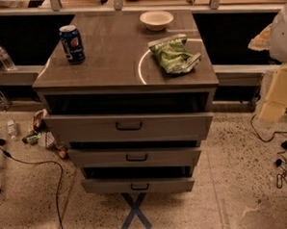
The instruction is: Move green jalapeno chip bag near pepsi can
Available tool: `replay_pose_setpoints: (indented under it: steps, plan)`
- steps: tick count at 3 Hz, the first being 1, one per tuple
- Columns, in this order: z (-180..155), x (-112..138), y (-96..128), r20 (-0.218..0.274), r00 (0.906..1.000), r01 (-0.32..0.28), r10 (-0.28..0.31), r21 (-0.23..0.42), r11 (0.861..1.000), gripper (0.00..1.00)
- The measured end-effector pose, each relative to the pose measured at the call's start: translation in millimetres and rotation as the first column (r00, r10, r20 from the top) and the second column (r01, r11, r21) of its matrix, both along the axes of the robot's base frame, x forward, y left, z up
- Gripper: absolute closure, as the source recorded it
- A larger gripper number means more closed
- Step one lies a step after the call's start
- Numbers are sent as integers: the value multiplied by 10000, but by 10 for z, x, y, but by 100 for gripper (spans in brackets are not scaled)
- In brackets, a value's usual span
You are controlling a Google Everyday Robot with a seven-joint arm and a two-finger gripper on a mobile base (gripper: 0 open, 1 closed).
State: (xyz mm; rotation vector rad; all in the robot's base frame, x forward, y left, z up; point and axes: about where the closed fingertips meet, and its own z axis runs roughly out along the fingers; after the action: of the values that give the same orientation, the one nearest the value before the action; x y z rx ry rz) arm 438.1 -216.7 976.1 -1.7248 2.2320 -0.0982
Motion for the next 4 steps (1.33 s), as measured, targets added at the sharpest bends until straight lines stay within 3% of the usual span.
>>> replay_pose_setpoints:
  steps: [1,2,3,4]
  plan:
    - [0,0,0,2,10000,0,0,0,10000,0]
    - [-172,253,-26,469,9963,666,-725,1163,9910,0]
    - [-393,675,-42,966,9813,1371,-1667,2583,9563,0]
    - [-492,1234,-95,1540,9527,1814,-2621,4039,8966,0]
